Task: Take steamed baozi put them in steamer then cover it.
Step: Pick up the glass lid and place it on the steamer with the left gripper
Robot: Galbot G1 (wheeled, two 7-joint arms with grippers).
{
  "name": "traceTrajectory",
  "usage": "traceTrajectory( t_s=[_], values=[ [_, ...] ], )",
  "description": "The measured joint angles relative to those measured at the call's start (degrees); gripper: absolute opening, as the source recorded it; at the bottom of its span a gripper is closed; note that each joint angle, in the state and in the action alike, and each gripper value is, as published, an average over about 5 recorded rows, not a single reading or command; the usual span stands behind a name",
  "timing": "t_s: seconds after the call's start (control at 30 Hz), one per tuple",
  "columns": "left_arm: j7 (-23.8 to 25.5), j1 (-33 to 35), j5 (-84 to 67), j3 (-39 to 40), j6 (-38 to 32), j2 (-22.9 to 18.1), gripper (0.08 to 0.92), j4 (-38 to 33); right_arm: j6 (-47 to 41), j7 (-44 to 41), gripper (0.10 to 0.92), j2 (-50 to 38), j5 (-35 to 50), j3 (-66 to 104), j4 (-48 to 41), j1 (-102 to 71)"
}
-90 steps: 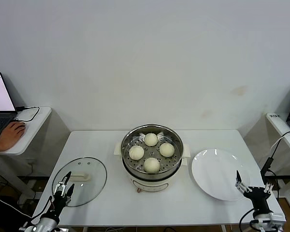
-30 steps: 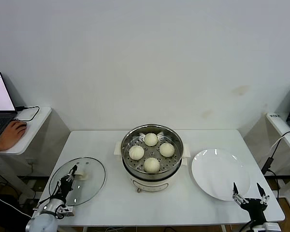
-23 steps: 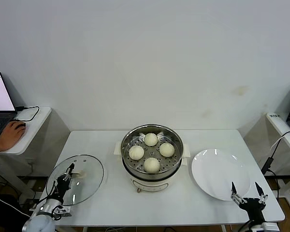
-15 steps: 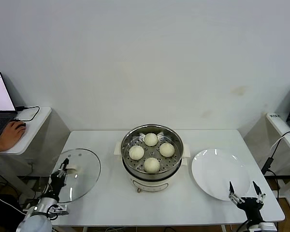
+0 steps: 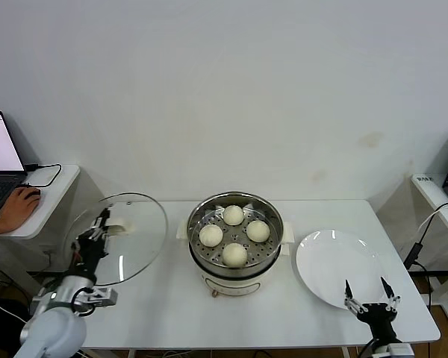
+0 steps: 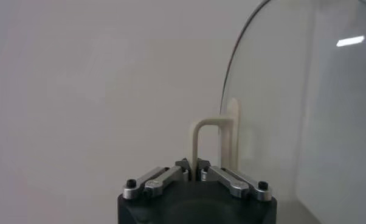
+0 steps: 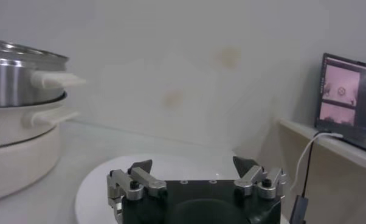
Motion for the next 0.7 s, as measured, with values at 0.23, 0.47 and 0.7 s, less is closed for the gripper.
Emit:
traceTrajectory(
  t_s=[0.23,0.47,0.7],
  values=[
    [4.81,-6.56,2.09,9.41,5.75,0.13,0.137,-2.44,0.78,1.26,0.823,1.07,-3.61,-1.30,-0.63,0.88],
    [10.40,-14.74,8.11,19.27,11.41,-4.71,0.137,-1.73,1.34,2.69,0.823,2.00,-7.33,-2.61,-1.75,1.89],
    [15.92,-21.66,15.91,26.73,14.91,-11.70,0.137,0.78,1.56,3.26,0.822,2.72,-9.77,-3.62,-2.62,2.27]
  ],
)
